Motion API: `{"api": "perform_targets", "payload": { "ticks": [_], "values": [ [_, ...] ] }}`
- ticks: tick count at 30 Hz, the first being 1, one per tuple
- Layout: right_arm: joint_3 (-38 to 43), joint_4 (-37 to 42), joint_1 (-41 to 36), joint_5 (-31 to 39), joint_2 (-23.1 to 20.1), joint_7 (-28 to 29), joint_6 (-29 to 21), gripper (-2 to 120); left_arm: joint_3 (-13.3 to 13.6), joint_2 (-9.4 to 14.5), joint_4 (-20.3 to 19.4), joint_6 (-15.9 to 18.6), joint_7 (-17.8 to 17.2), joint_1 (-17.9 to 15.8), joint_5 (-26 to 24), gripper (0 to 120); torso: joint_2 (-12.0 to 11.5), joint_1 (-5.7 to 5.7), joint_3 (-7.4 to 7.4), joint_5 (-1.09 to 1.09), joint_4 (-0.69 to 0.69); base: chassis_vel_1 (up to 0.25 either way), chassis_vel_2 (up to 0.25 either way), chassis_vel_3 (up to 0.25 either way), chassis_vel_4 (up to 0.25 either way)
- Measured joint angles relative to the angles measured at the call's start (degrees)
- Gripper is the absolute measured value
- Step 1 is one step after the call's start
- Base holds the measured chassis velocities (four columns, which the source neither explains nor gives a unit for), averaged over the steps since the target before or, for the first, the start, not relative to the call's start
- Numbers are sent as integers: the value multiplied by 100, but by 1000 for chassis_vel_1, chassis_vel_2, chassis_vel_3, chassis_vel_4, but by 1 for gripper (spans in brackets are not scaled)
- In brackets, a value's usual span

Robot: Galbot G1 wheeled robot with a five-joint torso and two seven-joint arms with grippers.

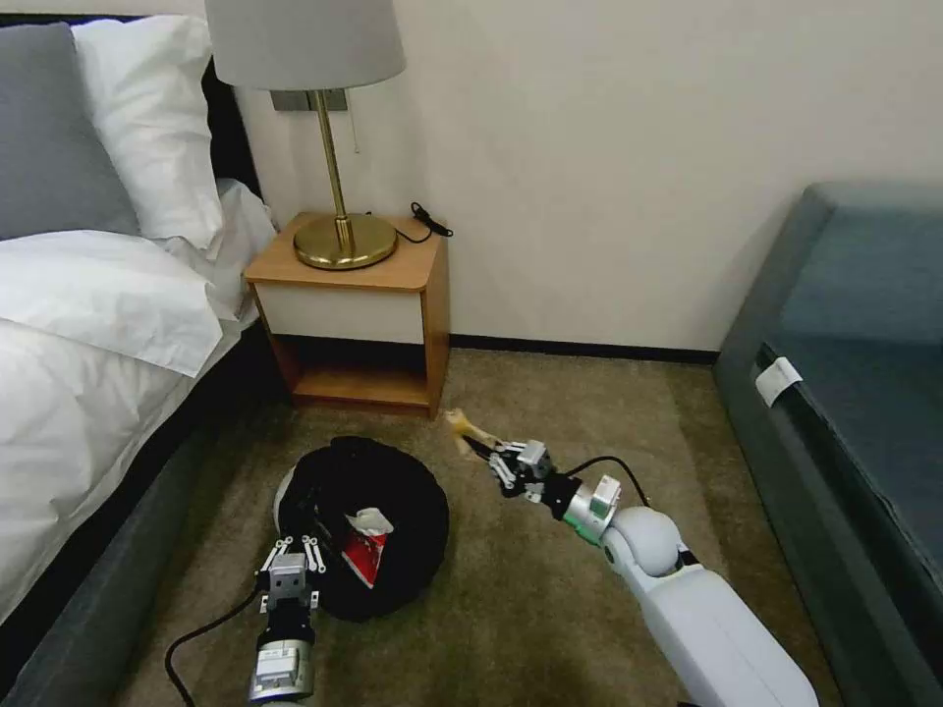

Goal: Pick up the trash bin, then pick up the garbage on the floor and place it into the trash bin.

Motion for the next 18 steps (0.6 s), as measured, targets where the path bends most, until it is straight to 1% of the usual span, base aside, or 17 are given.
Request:
{"api": "perform_targets", "payload": {
  "ticks": [1,2,4,6,9,11,13,15,18],
  "values": [
    [-90,345,-83,28,-13,-29,-26,0,0,-8,-15,-2,-8,9,17,4,0,0,0,0,0,0,0,0,0],
    [-125,467,-119,31,-13,-53,-34,0,0,-12,-24,-2,-11,15,29,4,0,0,0,-1,0,0,0,0,0],
    [-158,566,-148,33,-12,-79,-39,0,2,-14,-33,-2,-13,19,40,4,0,0,0,0,0,0,0,0,0],
    [-293,891,-263,56,-3,-183,-56,0,11,-27,-78,-3,-26,42,91,4,0,0,0,0,0,0,0,0,0],
    [-448,1091,-367,118,29,-264,-69,0,30,-43,-114,-3,-33,71,134,4,0,0,0,0,0,0,0,0,0],
    [-538,1134,-445,116,87,-318,-68,0,36,-55,-133,-3,-37,85,164,4,0,0,0,1,0,0,0,0,0],
    [-643,1120,-598,-42,248,-457,-1,0,68,-69,-178,-4,-41,117,208,4,0,0,0,1,0,0,0,0,0],
    [-673,1103,-643,-87,285,-483,21,0,77,-70,-189,-4,-44,123,215,4,0,0,0,1,0,0,0,0,0],
    [-839,915,-815,-342,510,-556,133,0,163,-85,-230,-4,-79,143,267,4,0,0,0,1,0,0,0,0,0]
  ]
}}
